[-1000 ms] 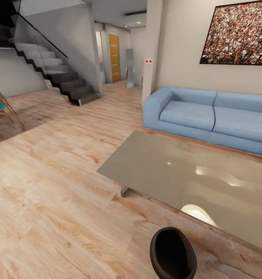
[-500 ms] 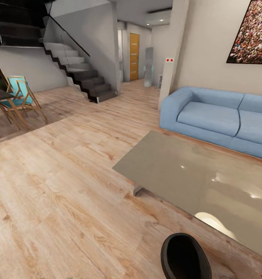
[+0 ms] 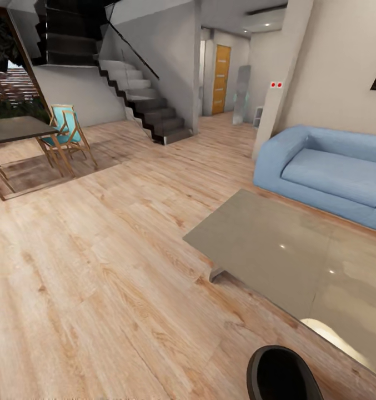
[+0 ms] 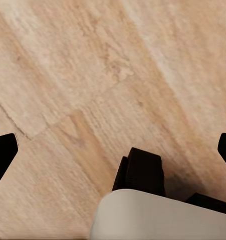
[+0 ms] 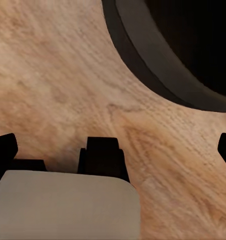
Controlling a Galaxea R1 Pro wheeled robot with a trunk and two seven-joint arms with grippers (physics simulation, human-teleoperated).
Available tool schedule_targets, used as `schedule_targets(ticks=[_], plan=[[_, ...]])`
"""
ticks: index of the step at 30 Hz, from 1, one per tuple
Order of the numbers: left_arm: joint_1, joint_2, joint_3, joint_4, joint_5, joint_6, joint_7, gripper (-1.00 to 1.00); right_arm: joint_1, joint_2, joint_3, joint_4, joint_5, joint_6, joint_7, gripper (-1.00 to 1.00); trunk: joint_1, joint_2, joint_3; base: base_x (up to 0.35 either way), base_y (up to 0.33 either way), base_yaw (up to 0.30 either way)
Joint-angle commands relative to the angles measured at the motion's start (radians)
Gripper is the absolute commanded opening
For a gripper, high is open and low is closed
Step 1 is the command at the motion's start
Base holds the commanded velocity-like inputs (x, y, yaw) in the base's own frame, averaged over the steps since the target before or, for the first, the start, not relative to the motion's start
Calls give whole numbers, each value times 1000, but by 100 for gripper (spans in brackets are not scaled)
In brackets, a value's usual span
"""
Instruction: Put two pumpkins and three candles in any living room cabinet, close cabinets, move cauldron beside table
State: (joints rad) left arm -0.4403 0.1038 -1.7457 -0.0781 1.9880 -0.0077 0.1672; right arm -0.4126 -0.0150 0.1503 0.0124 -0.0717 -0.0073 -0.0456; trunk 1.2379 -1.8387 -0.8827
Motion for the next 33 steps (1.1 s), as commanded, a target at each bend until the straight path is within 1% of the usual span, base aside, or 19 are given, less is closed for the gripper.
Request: schedule_targets(ticks=[1,33], plan=[[0,0,0,0,0,0,0,100,0,0,0,1,0,0,0,100,0,0,0,0,0,281],[0,0,0,0,0,0,0,100,0,-4,0,-1,3,0,1,100,0,0,-14,0,0,283]])
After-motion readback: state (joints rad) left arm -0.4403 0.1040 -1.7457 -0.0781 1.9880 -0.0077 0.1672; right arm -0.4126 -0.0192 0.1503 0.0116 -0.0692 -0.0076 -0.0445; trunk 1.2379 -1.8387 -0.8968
